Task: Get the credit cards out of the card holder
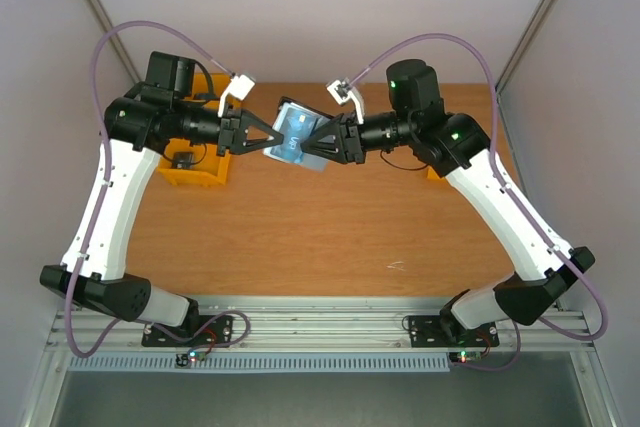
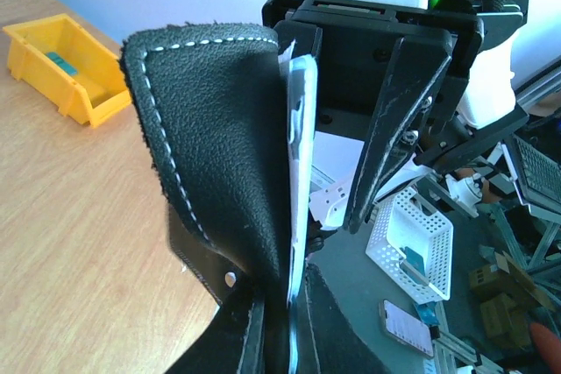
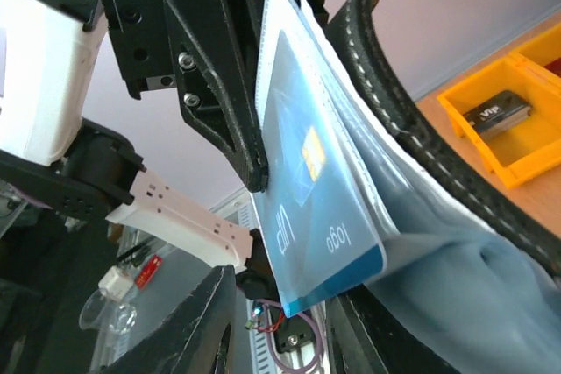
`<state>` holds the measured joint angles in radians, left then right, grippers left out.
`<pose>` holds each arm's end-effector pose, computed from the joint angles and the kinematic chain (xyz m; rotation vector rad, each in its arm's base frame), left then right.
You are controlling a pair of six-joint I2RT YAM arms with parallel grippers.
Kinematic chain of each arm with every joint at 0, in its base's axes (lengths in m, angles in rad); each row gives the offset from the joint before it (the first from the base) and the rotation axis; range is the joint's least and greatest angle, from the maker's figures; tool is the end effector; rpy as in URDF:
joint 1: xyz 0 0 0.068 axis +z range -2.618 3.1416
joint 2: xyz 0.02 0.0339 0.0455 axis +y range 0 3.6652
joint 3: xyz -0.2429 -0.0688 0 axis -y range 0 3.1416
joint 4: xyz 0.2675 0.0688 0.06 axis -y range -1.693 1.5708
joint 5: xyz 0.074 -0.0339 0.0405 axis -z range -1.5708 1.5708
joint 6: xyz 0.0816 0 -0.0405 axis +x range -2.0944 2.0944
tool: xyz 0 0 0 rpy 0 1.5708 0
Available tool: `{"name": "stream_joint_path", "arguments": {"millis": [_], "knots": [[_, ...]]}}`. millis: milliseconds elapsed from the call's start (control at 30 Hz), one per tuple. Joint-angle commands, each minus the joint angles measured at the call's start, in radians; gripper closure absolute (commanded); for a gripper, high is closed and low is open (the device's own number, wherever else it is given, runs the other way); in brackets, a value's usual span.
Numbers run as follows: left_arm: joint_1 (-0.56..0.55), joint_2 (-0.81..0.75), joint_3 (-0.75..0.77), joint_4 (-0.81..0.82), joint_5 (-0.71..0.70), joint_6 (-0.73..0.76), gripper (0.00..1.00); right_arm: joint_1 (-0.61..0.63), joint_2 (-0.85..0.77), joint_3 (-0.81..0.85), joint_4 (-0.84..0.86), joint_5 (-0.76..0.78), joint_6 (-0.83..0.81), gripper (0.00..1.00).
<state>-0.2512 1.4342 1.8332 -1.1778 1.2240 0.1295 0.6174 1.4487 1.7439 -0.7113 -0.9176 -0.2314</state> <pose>0.2546 -0.1446 0.4419 0.9651 1.8730 -1.4679 0.2413 0.2508 0.4399 -1.3342 1.4739 1.1539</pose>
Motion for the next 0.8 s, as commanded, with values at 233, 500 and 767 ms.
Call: {"name": "stream_joint_path", "arguments": {"millis": [233, 500, 767], "knots": [[0.008, -0.016, 0.024, -0.011, 0.05, 0.035, 1.0, 0.002, -0.057, -0.061, 0.037, 0.105, 0.005, 0.8], [0.007, -0.017, 0.011, -0.008, 0.057, 0.036, 1.0, 0.009, -0.055, -0.09, 0.075, 0.168, 0.032, 0.84], [0.006, -0.019, -0.007, 0.007, 0.059, 0.027, 1.0, 0.031, -0.025, -0.079, 0.124, 0.163, 0.061, 0.85]]}}
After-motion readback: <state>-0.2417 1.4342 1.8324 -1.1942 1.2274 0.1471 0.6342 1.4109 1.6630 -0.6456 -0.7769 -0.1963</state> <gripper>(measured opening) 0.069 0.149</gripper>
